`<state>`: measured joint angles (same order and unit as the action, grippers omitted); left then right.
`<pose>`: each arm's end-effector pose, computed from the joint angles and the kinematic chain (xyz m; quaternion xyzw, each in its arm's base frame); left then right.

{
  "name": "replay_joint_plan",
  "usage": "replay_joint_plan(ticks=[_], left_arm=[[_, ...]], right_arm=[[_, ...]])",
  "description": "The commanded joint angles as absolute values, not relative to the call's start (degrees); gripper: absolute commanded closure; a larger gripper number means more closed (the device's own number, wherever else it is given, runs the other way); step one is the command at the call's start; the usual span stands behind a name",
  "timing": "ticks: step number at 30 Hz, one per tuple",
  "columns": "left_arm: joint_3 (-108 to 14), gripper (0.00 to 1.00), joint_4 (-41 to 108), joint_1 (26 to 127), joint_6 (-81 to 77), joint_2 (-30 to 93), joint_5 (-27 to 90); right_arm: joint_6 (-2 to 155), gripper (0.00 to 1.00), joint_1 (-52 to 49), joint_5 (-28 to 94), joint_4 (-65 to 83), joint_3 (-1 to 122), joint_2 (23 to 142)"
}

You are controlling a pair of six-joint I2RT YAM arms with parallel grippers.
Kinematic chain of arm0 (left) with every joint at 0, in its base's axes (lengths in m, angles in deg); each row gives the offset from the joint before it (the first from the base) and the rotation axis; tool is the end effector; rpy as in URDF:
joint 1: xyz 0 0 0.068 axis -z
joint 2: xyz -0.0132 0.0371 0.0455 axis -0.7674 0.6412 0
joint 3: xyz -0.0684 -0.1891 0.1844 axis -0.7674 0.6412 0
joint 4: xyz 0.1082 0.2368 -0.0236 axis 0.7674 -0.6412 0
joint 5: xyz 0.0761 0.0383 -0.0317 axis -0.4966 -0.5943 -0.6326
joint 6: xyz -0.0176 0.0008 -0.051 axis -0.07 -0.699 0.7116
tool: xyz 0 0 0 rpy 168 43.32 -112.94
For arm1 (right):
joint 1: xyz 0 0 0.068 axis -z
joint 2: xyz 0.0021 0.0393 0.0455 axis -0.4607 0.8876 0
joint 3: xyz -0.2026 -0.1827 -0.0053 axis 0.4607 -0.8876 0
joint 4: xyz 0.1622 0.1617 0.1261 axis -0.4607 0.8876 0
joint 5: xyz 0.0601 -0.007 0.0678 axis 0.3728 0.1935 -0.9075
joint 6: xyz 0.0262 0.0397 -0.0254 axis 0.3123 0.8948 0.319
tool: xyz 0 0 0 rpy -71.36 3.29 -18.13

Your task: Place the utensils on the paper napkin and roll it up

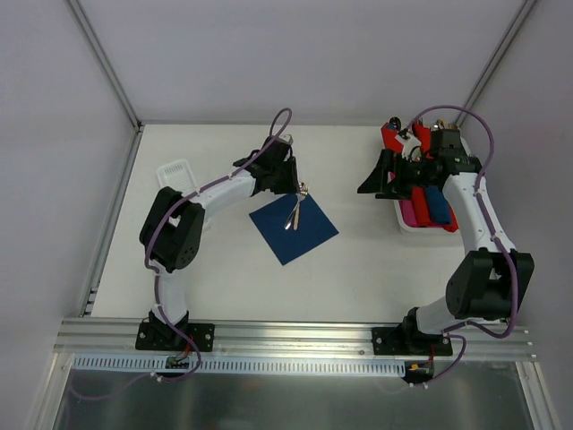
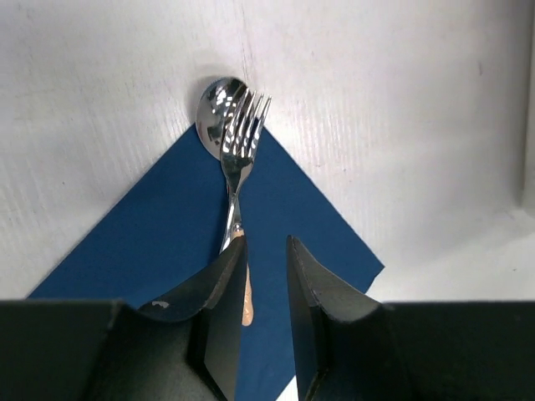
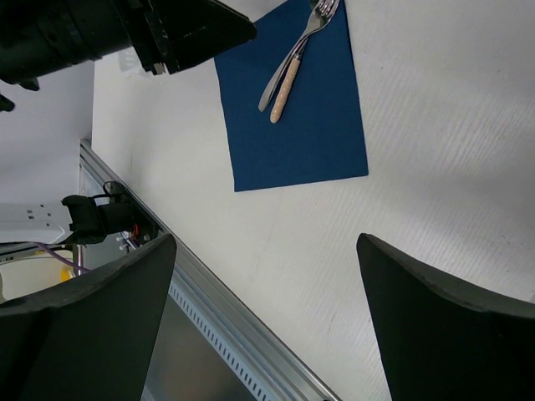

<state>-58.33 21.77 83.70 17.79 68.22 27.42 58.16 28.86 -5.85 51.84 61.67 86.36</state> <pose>0.3732 -0.2508 0.2223 0.0350 0.9010 -0.2586 0.3466 0.3107 0.0180 0.3226 -0.2059 0.8533 0.3356 0.3419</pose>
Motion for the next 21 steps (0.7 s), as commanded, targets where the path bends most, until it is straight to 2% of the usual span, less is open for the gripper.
replay_joint_plan(ticks=[1, 6, 11, 21], left_arm=[[-63.0, 0.75, 14.1, 82.8, 16.4, 66.3, 27.4], [-69.7, 0.76, 5.4, 82.8, 8.8, 69.9, 28.8], [-71.7, 0.74, 1.5, 82.6, 0.5, 71.5, 35.2], [-78.3, 0.75, -3.4, 82.6, -1.1, 78.7, 37.6]], right_arm=[[57.8, 0.07, 27.6, -4.8, 50.8, 62.3, 87.6], [58.1, 0.08, 27.5, -4.4, 51.0, 63.4, 88.6], [57.8, 0.09, 27.5, -4.3, 51.0, 63.1, 88.2], [57.5, 0.08, 27.5, -3.7, 51.1, 62.3, 87.5]])
